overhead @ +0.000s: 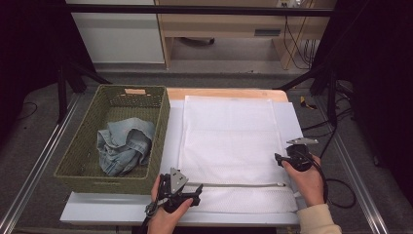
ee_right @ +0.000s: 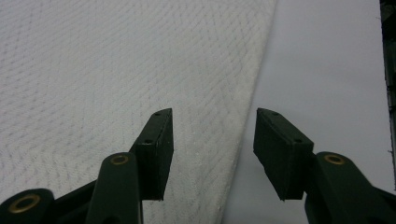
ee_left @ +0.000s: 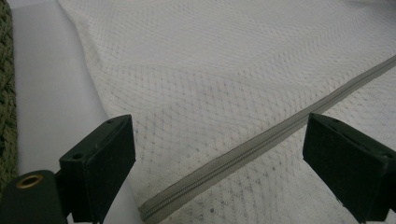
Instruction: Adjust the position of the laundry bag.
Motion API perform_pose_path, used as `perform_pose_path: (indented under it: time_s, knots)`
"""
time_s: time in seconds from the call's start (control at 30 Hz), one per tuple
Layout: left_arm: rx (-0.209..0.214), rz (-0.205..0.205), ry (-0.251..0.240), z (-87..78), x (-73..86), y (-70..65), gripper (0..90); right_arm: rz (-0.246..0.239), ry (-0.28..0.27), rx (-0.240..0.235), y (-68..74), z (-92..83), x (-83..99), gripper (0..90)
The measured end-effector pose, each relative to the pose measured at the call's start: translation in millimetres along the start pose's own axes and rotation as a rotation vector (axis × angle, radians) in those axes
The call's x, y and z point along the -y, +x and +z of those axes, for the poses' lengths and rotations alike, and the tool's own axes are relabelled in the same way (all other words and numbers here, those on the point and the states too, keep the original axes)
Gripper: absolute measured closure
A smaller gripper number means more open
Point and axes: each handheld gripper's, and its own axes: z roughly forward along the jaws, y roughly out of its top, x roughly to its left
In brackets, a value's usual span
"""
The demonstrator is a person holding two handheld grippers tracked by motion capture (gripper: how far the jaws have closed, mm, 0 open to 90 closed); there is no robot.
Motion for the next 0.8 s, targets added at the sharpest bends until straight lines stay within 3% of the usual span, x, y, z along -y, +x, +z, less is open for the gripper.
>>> perform_pose_path:
  time_s: [0.37, 0.8]
  knots:
    - [-0.005, 0.019, 0.000, 0.1, -0.1, -2.5, 9.6, 0.001, 0.020, 0.004, -1.4, 2.9, 3.8, 57.9]
    - [-0.002, 0.003, 0.002, 0.5, 0.2, -0.7, 10.0, -0.008, 0.045, -0.007, -1.1, 6.4, 6.3, 65.4]
